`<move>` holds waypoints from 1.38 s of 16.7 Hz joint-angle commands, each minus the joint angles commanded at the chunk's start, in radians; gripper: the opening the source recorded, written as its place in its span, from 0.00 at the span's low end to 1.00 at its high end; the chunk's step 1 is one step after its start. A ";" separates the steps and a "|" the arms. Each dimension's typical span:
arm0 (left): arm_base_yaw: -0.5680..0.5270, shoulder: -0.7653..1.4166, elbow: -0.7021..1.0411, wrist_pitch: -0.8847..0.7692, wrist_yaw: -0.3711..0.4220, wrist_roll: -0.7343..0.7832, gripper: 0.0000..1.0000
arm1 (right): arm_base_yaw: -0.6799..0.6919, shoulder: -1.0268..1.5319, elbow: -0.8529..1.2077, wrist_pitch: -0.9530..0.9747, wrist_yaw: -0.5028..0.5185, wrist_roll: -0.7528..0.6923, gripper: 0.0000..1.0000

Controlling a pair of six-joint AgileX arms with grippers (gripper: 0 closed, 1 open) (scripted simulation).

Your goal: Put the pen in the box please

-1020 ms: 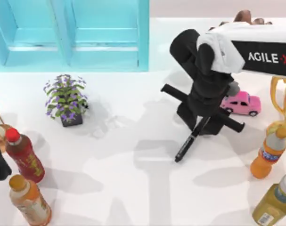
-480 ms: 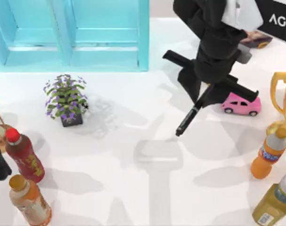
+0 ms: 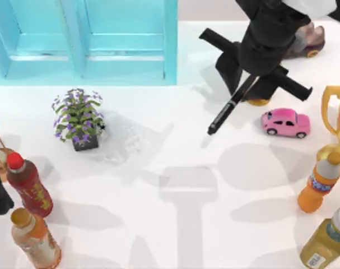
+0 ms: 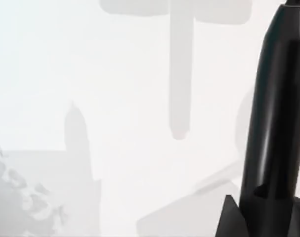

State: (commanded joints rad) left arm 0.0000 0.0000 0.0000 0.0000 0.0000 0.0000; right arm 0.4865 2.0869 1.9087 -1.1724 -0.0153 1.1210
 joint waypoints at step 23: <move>0.000 0.000 0.000 0.000 0.000 0.000 1.00 | -1.116 -0.156 -0.242 -0.093 -0.004 -0.163 0.00</move>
State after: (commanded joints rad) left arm 0.0000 0.0000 0.0000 0.0000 0.0000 0.0000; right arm -0.6298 1.9305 1.6671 -1.2655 -0.0190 0.9577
